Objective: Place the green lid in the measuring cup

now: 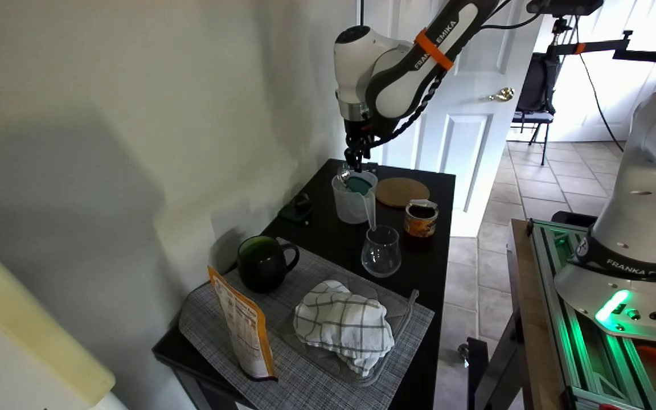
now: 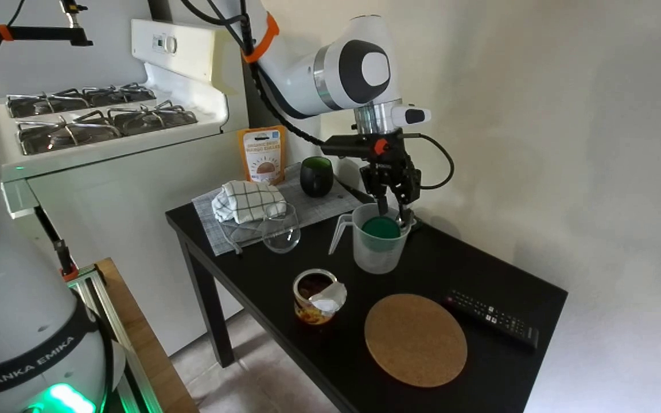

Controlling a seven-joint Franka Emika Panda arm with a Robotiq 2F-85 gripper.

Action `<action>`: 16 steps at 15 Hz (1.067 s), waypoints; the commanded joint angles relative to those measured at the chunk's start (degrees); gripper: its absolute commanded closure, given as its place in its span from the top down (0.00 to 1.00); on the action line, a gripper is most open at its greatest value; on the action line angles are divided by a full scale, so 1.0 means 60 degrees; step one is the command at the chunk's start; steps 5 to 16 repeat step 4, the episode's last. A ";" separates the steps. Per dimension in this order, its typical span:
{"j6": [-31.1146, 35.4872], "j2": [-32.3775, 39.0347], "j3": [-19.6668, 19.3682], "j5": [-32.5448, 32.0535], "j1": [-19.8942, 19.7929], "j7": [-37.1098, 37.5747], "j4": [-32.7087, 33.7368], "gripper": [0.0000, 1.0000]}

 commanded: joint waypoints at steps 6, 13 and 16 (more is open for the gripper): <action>0.1556 -0.0845 0.0017 0.0180 -0.0113 -0.1211 -0.1036 0.91; 0.1556 -0.0845 0.0017 0.0180 -0.0113 -0.1211 -0.1036 0.91; 0.1556 -0.0845 0.0017 0.0180 -0.0113 -0.1211 -0.1036 0.91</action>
